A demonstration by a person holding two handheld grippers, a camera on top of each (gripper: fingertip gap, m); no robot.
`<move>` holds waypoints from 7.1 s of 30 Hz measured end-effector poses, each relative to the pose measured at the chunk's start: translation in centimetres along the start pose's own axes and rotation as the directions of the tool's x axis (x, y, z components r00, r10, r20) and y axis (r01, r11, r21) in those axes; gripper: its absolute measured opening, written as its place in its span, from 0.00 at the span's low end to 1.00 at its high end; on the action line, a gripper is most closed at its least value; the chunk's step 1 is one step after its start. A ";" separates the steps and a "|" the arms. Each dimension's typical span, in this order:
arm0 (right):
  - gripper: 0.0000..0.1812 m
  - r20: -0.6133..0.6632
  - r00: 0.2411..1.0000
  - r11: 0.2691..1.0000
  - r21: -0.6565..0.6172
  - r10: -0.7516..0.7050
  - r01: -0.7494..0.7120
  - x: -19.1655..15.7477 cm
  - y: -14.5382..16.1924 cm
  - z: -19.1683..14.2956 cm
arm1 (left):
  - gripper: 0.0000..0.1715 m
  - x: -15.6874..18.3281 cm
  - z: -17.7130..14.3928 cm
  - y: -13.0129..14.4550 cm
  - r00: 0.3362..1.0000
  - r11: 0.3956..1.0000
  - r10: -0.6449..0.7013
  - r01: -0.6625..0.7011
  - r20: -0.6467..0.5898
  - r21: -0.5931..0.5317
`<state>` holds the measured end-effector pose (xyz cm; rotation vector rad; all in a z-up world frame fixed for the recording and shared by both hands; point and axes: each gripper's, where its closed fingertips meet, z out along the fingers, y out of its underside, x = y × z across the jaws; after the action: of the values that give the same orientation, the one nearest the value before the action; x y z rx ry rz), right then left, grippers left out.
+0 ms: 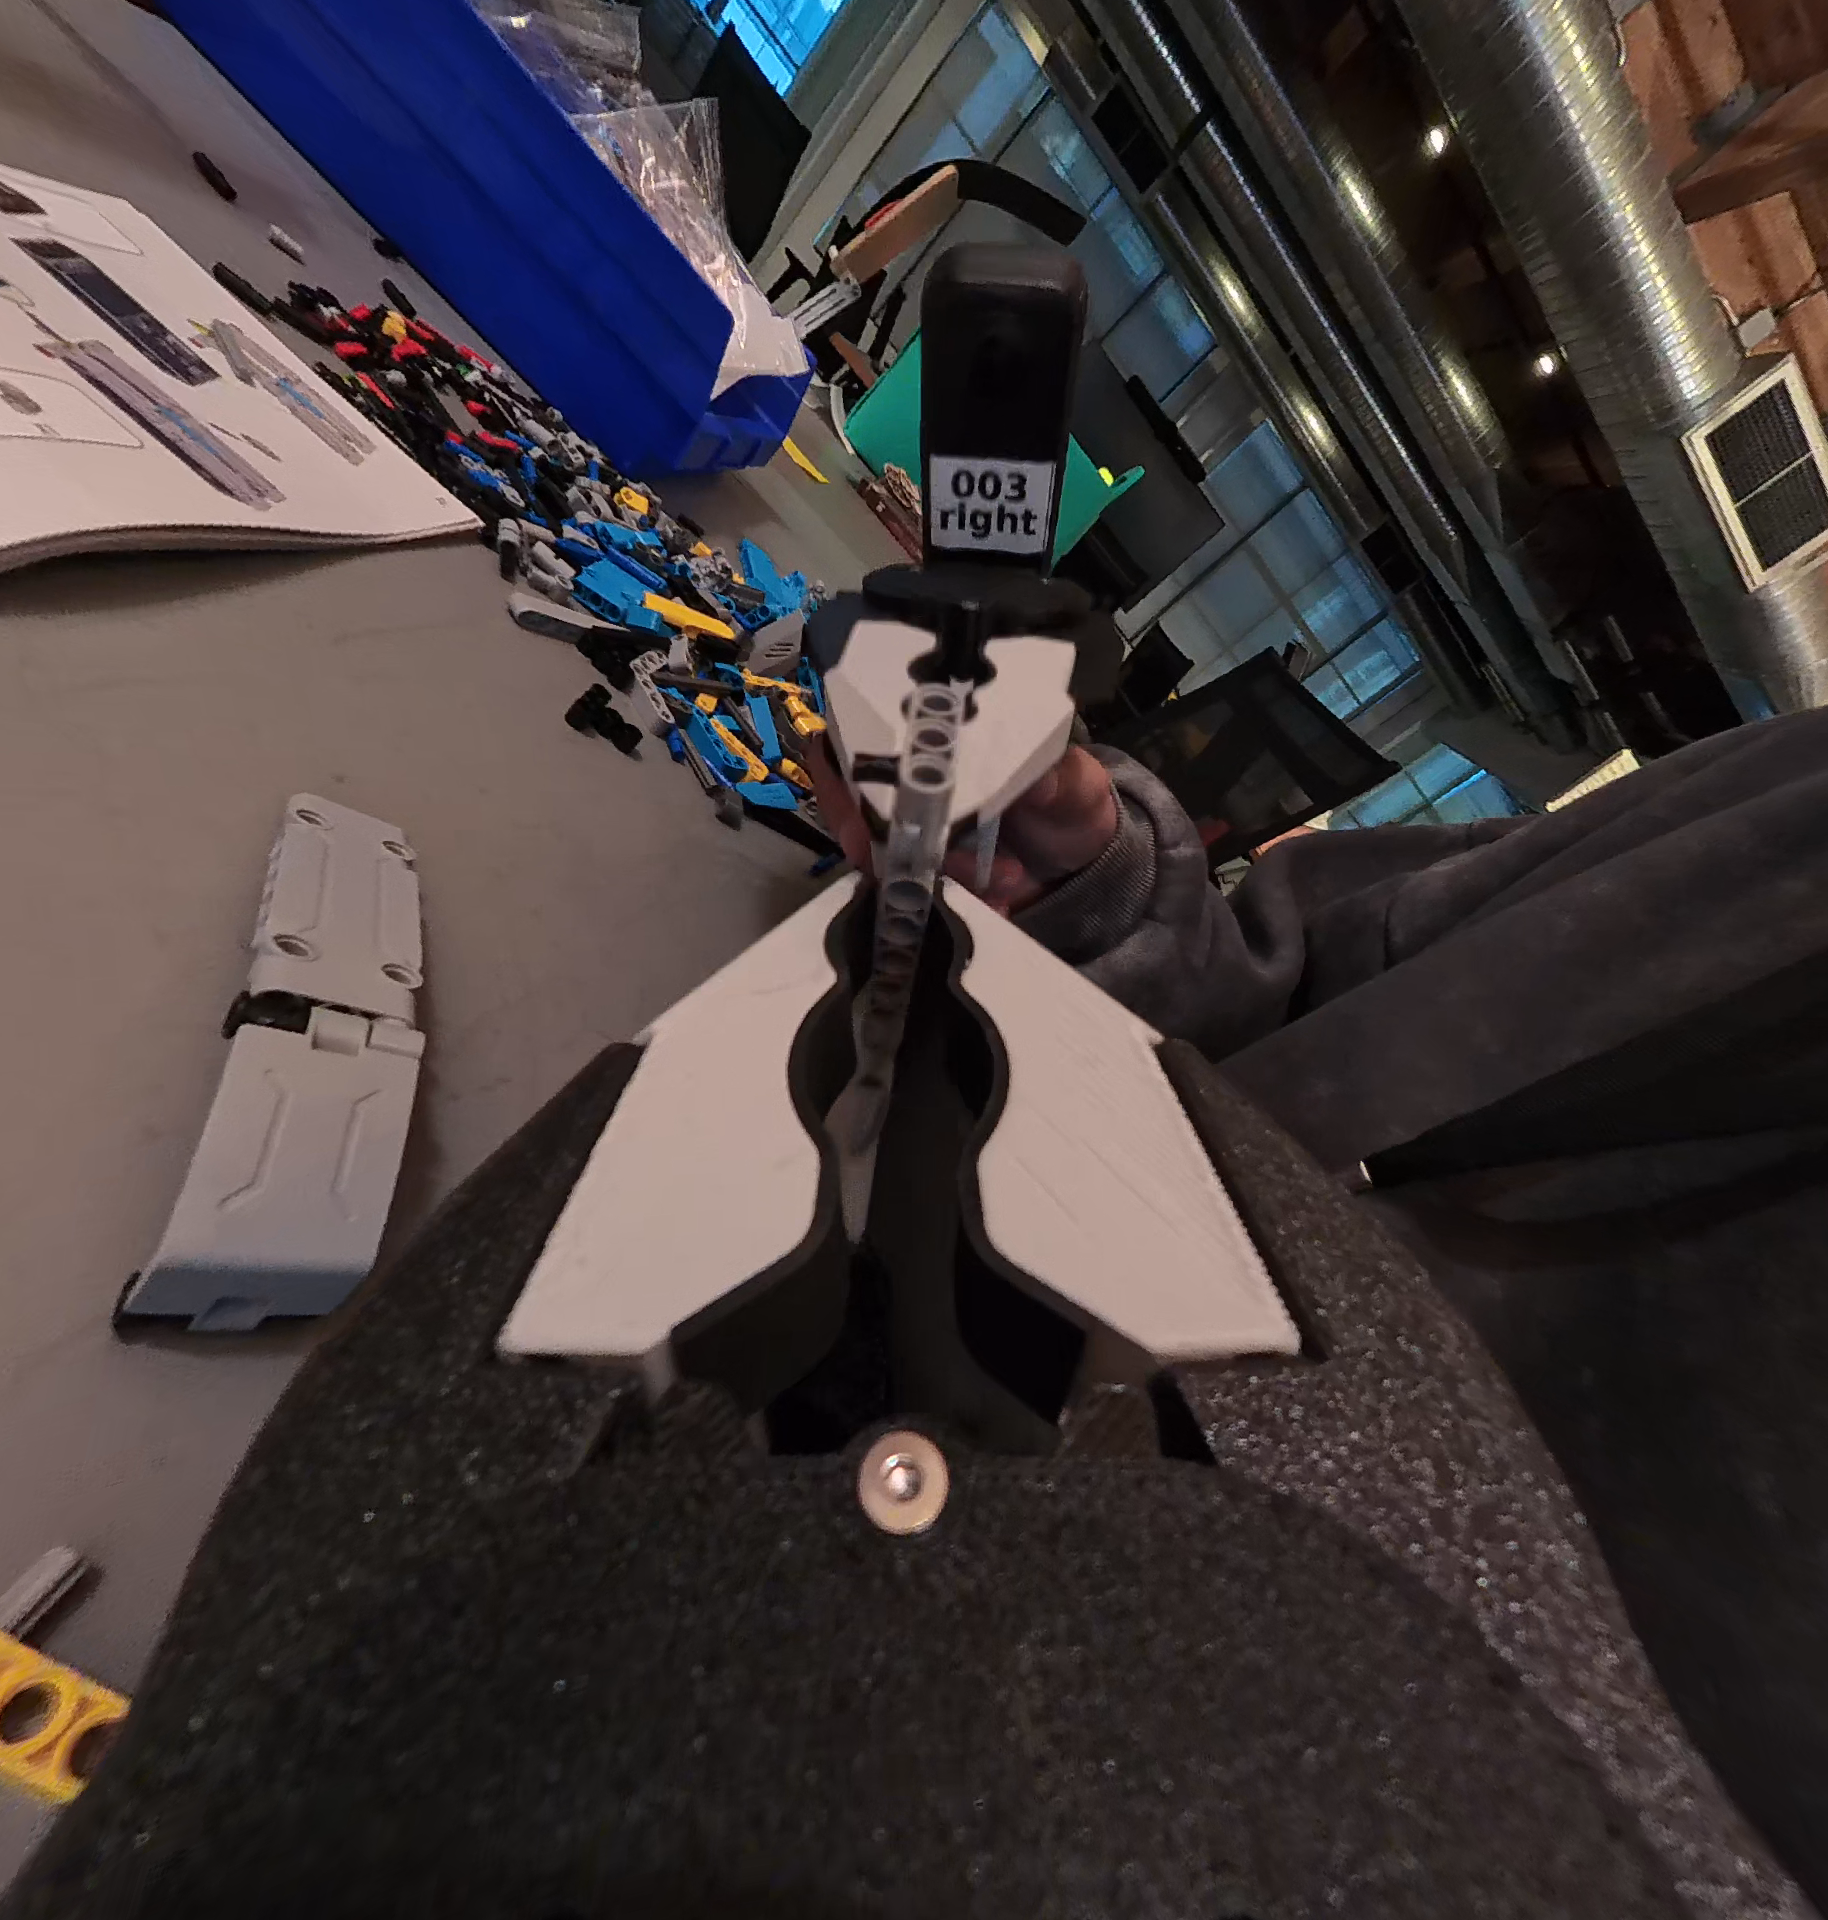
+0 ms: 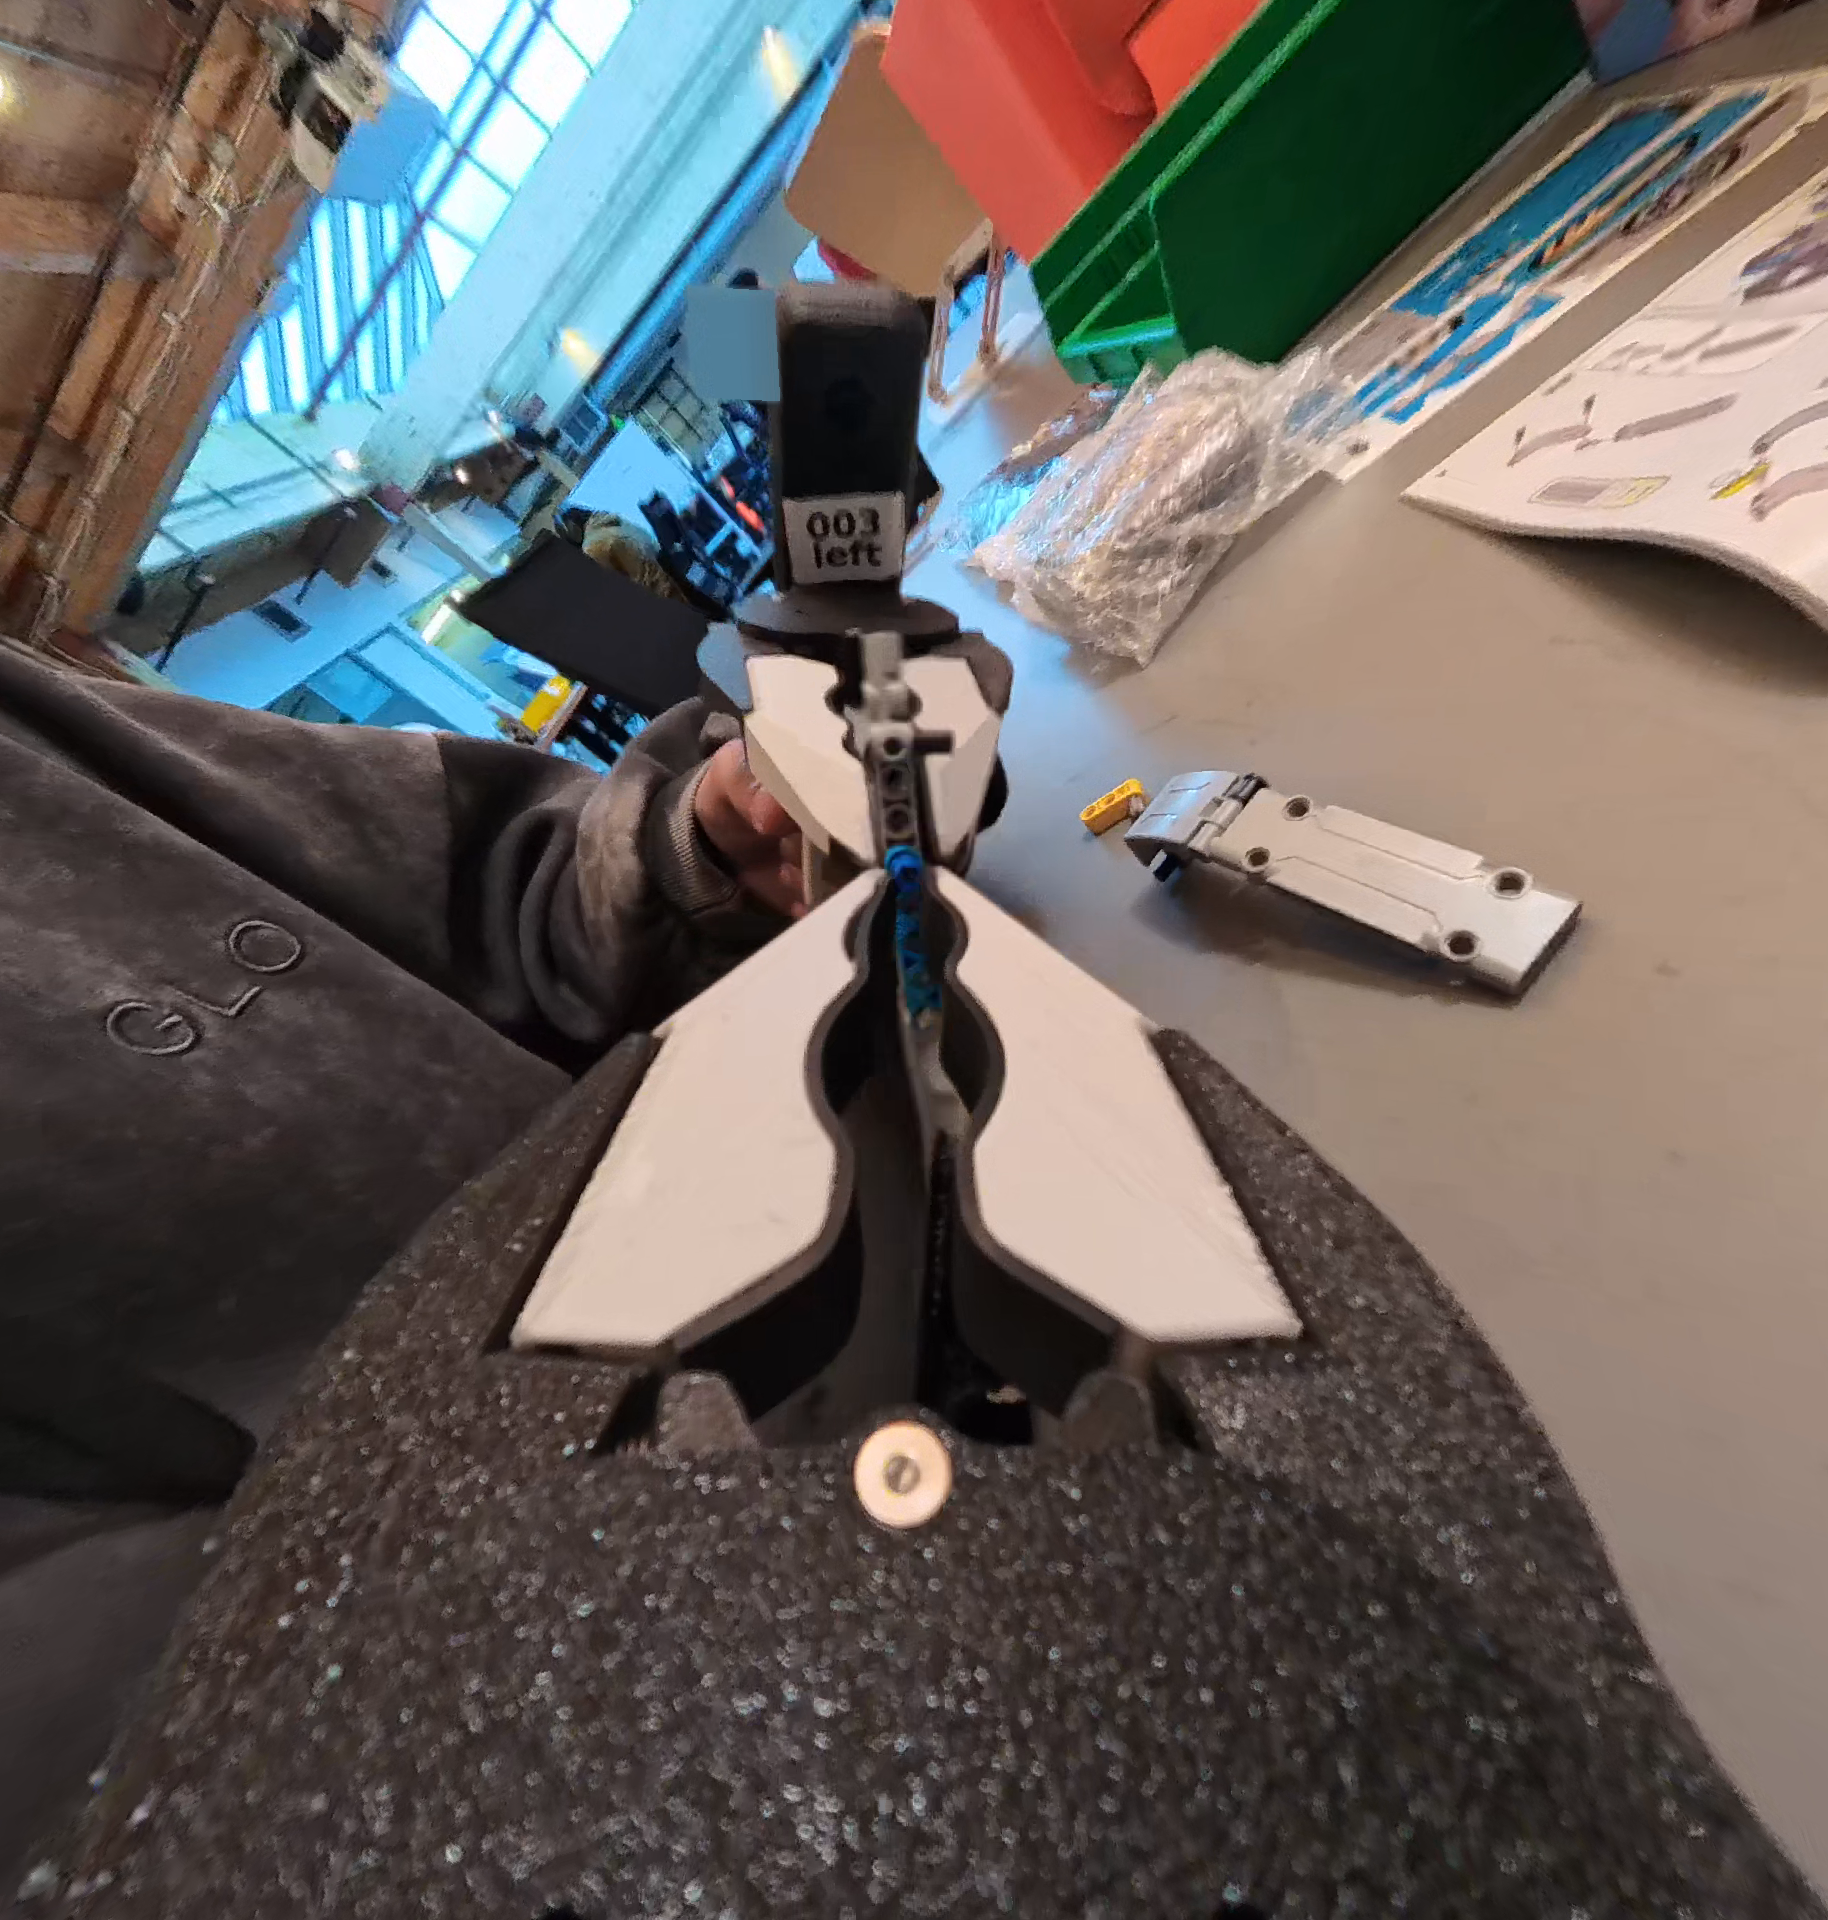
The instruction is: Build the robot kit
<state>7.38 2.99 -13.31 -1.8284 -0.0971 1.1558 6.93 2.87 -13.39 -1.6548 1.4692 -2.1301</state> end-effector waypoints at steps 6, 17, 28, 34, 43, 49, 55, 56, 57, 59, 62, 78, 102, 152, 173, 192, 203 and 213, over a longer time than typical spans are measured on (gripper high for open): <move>0.01 -0.050 0.998 0.999 0.006 -0.047 0.047 0.1 0.3 1.6 | 0.04 0.1 -0.4 -1.1 1.000 0.997 -0.004 0.004 -0.002 0.075; 0.01 -0.024 1.000 1.000 0.023 0.002 -0.002 0.2 0.4 1.8 | 0.05 0.0 -0.5 -0.5 0.999 0.999 -0.032 0.033 -0.008 0.039; 0.01 -0.023 0.999 0.999 0.040 0.032 -0.031 0.7 0.2 1.5 | 0.13 0.0 -1.3 -0.2 0.998 0.998 -0.059 0.060 -0.012 0.022; 0.01 0.004 0.999 0.998 0.047 0.039 -0.039 0.3 0.1 1.6 | 0.05 -0.2 -1.3 0.0 0.999 1.000 0.007 -0.007 0.046 0.010; 0.00 0.101 0.992 0.993 0.089 0.073 -0.083 -0.9 -0.6 1.3 | 0.04 0.7 -0.9 0.3 0.991 0.993 0.120 -0.120 0.060 -0.015; 0.00 0.197 0.979 0.995 0.081 0.046 -0.063 -2.7 -0.7 1.3 | 0.03 2.7 -0.7 -0.1 0.993 0.995 0.099 -0.097 -0.068 0.035; 0.12 -0.067 0.973 0.969 0.098 -0.223 0.228 -1.5 -1.8 0.8 | 0.04 1.3 -1.0 -1.0 0.999 0.995 0.014 -0.011 -0.032 0.095; 0.20 -0.172 0.931 0.939 0.068 -0.321 0.336 -1.0 -2.0 0.6 | 0.03 0.9 -1.1 -1.1 1.000 0.995 -0.010 0.012 -0.018 0.104; 0.28 -0.275 0.865 0.896 0.023 -0.420 0.443 -0.6 -2.2 0.5 | 0.04 0.4 -1.3 -1.3 1.000 0.992 -0.029 0.028 0.003 0.121; 0.41 -0.391 0.720 0.802 -0.089 -0.574 0.591 -0.4 -2.1 1.1 | 0.04 -0.2 -1.5 -1.6 0.998 0.989 -0.052 0.048 0.023 0.143; 0.50 -0.459 0.559 0.704 -0.249 -0.691 0.666 0.1 -0.8 2.8 | 0.04 -0.8 -1.6 -1.7 0.995 0.985 -0.073 0.062 0.061 0.162; 0.28 -0.537 0.416 0.659 -0.413 -0.734 0.629 2.2 -0.5 3.3 | 0.04 -1.1 -0.3 -0.7 0.984 0.982 -0.146 0.131 0.106 0.137; 0.26 -0.517 0.468 0.690 -0.430 -0.717 0.582 2.4 0.1 2.7 | 0.03 -1.3 -1.2 -0.2 0.970 0.970 -0.208 0.189 0.123 0.153; 0.22 -0.542 0.475 0.715 -0.437 -0.693 0.545 3.4 0.6 2.9 | 0.04 -2.3 -0.9 -0.3 0.957 0.971 -0.195 0.157 0.216 0.183; 0.22 -0.531 0.408 0.663 -0.498 -0.743 0.559 3.7 0.6 1.6 | 0.04 -2.5 -2.2 -1.6 0.955 0.936 -0.258 0.208 0.150 0.286; 0.17 -0.502 0.379 0.621 -0.513 -0.777 0.593 3.2 0.6 1.8 | 0.04 -2.2 -1.8 -1.4 0.961 0.952 -0.217 0.169 0.172 0.257; 0.18 -0.621 0.531 0.798 -0.289 -0.576 0.528 2.0 -1.0 2.0 | 0.04 -0.9 -1.6 -2.5 0.985 0.952 -0.128 0.090 0.112 0.293; 0.15 -0.016 0.961 0.960 -0.035 -0.277 0.276 -4.6 1.3 4.2 | 0.03 1.5 -4.2 -3.5 0.904 0.906 -0.274 0.357 -0.329 0.226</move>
<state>1.20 2.78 -11.66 -1.7879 -0.3509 0.9425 4.64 6.58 -9.70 -1.6206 0.9230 -2.7075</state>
